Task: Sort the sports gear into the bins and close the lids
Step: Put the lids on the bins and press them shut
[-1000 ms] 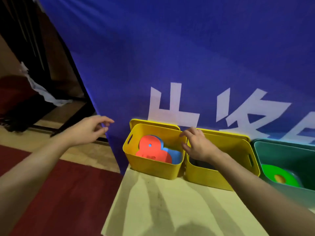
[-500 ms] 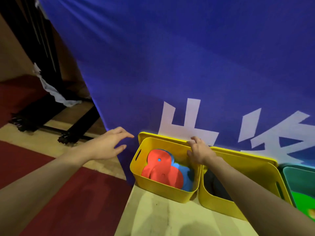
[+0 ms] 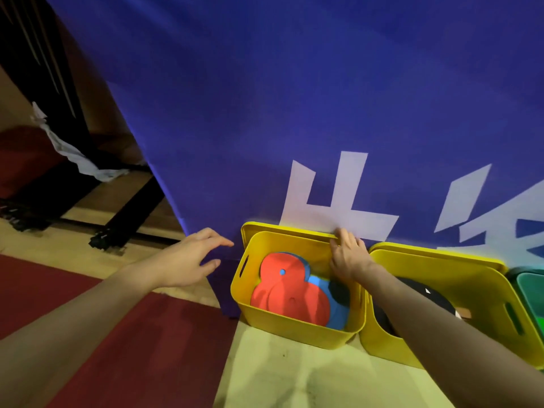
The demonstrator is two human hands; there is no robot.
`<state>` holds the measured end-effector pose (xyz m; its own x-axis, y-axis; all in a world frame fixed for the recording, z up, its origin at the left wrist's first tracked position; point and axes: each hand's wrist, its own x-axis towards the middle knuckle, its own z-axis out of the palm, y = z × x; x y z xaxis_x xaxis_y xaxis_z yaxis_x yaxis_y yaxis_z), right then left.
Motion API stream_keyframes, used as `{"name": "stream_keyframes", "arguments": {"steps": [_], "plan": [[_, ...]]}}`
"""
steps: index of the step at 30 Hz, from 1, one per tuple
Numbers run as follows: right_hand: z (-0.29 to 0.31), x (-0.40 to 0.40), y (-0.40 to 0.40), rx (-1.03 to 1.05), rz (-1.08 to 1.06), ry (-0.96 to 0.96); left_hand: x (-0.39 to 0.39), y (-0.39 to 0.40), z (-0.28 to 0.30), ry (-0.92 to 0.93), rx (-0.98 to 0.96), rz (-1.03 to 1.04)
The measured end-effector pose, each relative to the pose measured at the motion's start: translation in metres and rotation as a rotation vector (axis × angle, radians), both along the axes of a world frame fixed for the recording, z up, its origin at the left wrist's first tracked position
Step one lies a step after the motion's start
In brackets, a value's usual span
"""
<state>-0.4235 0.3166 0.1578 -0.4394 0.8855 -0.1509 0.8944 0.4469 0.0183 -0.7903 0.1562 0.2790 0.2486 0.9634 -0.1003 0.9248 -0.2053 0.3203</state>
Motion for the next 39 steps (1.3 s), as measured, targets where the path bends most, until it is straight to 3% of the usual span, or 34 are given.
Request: {"name": "stream_keyframes", "arguments": {"steps": [4,8,15,19,24,27,33,39], "plan": [[-0.005,0.002,-0.004,0.132,0.011,0.027,-0.009,-0.01,-0.008,-0.013,-0.036,0.005],[0.005,0.009,-0.012,0.059,-0.021,0.065,-0.018,-0.014,-0.014,-0.023,-0.065,0.013],[0.059,0.02,-0.018,0.163,0.045,0.343,-0.018,-0.009,-0.013,-0.008,-0.088,0.003],[0.093,0.024,-0.018,0.294,0.193,0.333,-0.011,0.002,-0.004,-0.004,-0.091,0.027],[0.122,0.031,-0.034,0.404,0.199,0.236,0.004,0.021,0.008,-0.022,-0.082,0.069],[0.125,0.039,-0.042,0.359,0.136,0.242,0.019,0.036,0.013,-0.011,-0.048,0.075],[0.139,0.045,-0.048,0.359,0.079,0.283,0.063,0.08,0.031,0.136,0.143,0.064],[0.138,0.06,-0.066,0.402,0.072,0.27,0.097,0.117,0.025,0.27,0.185,0.063]]}}
